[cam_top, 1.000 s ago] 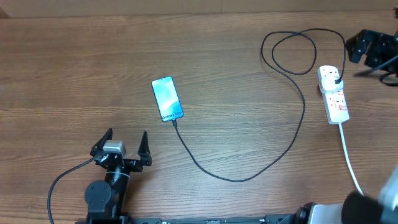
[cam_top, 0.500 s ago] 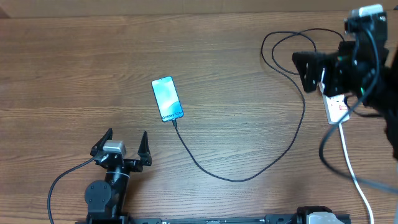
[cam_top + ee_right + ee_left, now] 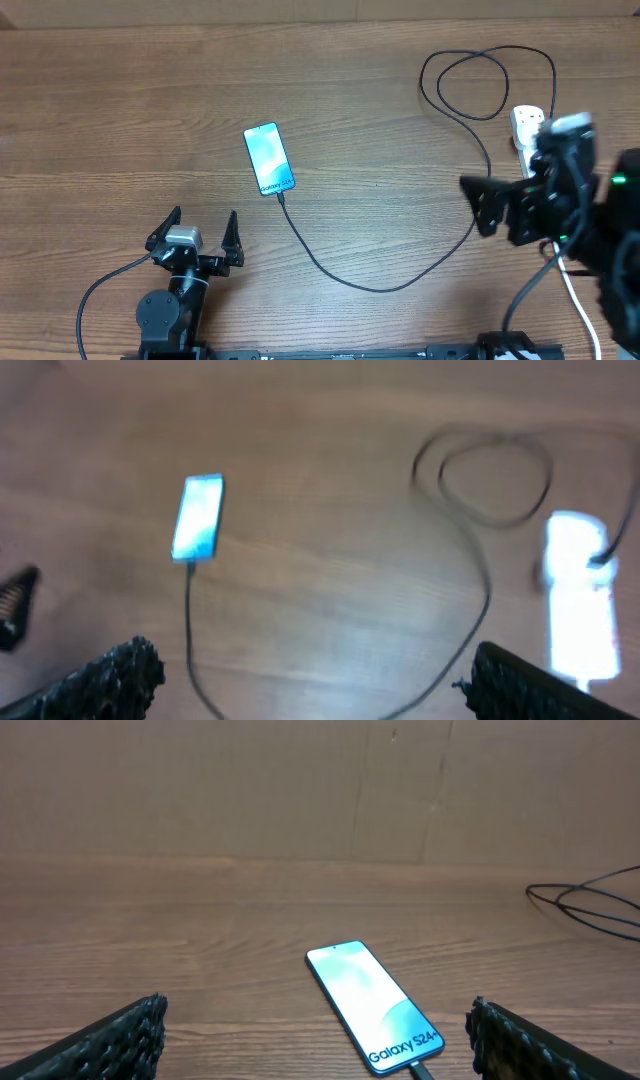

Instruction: Plug charger to phone and switch on socket

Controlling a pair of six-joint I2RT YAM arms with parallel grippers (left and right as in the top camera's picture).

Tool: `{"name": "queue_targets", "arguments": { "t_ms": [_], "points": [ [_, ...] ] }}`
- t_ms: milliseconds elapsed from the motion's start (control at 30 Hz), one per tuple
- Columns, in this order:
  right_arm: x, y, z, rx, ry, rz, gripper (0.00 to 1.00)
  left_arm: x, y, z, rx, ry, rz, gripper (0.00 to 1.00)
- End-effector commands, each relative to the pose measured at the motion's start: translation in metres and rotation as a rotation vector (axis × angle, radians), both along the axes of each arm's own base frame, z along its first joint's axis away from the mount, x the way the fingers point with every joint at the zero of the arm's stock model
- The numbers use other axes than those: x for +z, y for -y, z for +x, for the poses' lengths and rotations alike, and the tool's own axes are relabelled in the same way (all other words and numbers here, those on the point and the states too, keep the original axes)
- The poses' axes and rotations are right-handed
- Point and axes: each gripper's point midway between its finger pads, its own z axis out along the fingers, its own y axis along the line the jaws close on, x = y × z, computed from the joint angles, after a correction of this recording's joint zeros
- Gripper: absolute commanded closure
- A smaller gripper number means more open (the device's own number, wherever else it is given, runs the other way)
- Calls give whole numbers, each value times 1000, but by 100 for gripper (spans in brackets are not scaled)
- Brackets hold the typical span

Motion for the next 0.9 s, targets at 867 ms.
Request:
{"name": "queue_targets", "arguments": {
  "t_ms": [867],
  "points": [
    [-147, -8, 57, 30, 604, 41, 0, 0, 2, -1, -10, 8, 22, 1]
  ]
}}
